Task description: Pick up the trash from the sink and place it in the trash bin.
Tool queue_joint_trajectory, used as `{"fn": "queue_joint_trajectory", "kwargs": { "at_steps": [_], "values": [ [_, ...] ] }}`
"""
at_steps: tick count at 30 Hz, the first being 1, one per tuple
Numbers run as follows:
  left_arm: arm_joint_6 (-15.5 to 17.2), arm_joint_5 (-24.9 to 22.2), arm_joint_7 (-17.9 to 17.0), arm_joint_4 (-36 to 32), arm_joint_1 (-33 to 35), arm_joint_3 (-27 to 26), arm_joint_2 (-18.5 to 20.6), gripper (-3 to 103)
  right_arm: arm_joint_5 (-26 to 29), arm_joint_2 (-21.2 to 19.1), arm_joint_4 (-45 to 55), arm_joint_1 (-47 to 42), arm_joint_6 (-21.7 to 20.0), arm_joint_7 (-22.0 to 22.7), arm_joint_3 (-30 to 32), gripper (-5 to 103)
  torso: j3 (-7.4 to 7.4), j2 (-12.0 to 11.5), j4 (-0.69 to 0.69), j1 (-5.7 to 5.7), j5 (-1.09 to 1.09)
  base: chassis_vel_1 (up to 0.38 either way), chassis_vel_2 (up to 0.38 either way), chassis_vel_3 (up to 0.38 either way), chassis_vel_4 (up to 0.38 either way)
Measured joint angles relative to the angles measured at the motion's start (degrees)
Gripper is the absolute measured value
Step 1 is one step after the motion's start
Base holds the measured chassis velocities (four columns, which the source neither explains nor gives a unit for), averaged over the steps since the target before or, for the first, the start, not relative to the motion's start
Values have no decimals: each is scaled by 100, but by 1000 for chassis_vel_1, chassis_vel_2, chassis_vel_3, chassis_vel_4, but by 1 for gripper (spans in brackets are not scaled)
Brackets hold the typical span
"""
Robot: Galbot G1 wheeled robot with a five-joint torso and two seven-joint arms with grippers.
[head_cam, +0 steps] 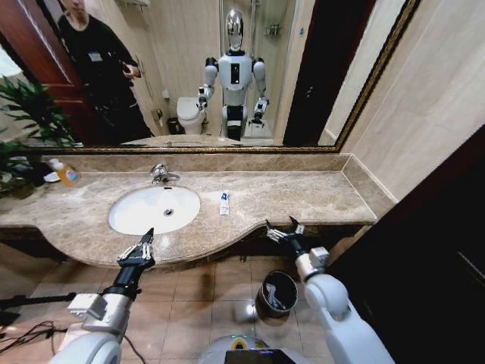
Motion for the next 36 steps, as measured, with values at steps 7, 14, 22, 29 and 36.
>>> {"fn": "queue_joint_trajectory", "kwargs": {
  "at_steps": [7, 14, 22, 29, 36],
  "values": [
    [0, 0, 0, 0, 0, 0, 0, 0, -7, 99, -845, 1197, -206, 42, -808, 100, 0, 0, 0, 0, 0, 0, 0, 0, 0],
    [0, 0, 1, 0, 0, 0, 0, 0, -7, 216, -1603, 1949, -376, 113, -1324, 100, 0, 0, 0, 0, -1, 0, 0, 0, 0],
    [0, 0, 0, 0, 0, 0, 0, 0, 13, 498, -2358, 2657, -551, 262, -1713, 100, 0, 0, 0, 0, -1, 0, 0, 0, 0],
    [0, 0, 0, 0, 0, 0, 0, 0, 81, 760, -2922, 3113, -640, 374, -1875, 100, 0, 0, 0, 0, -1, 0, 0, 0, 0],
    [0, 0, 0, 0, 0, 0, 0, 0, 212, 909, -3288, 3468, -814, 511, -2078, 100, 0, 0, 0, 0, 0, 0, 0, 0, 0]
  ]
}}
